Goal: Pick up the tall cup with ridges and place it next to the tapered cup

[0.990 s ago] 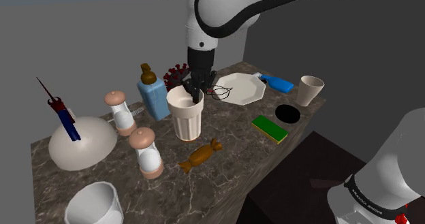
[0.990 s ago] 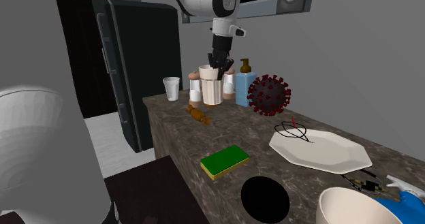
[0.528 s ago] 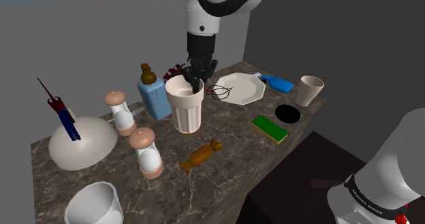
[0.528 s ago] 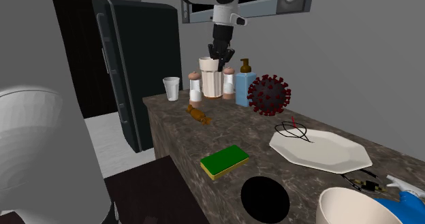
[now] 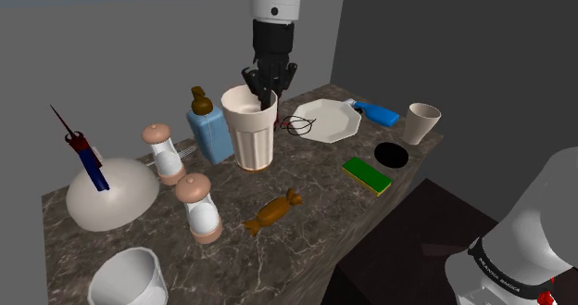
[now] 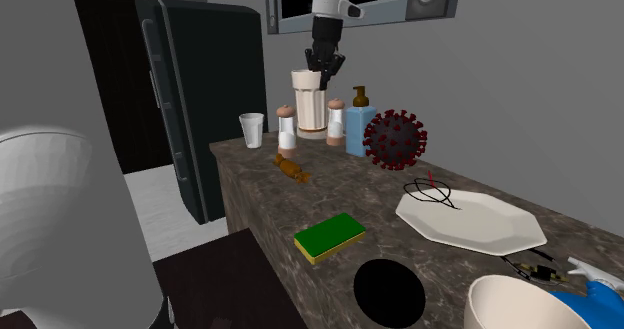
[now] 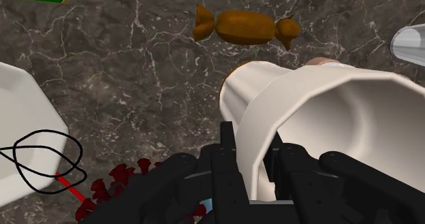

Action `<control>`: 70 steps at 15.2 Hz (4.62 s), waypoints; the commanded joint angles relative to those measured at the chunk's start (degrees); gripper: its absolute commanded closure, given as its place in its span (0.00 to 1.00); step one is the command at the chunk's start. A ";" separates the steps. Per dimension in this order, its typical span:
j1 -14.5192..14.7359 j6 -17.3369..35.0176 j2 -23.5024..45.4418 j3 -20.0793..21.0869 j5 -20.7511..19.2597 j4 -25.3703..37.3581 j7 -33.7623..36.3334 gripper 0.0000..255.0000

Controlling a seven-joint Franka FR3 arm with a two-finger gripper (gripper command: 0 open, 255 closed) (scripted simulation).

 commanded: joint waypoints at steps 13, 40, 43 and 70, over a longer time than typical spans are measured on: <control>0.03 -11.09 1.02 0.01 -0.49 12.19 1.42 1.00; -14.45 -17.42 -9.07 -16.55 -0.72 4.72 -29.10 1.00; -16.27 -18.09 -8.27 -18.91 -1.28 5.75 -33.23 1.00; -24.34 -9.80 -0.99 -27.91 -2.42 3.09 -51.12 1.00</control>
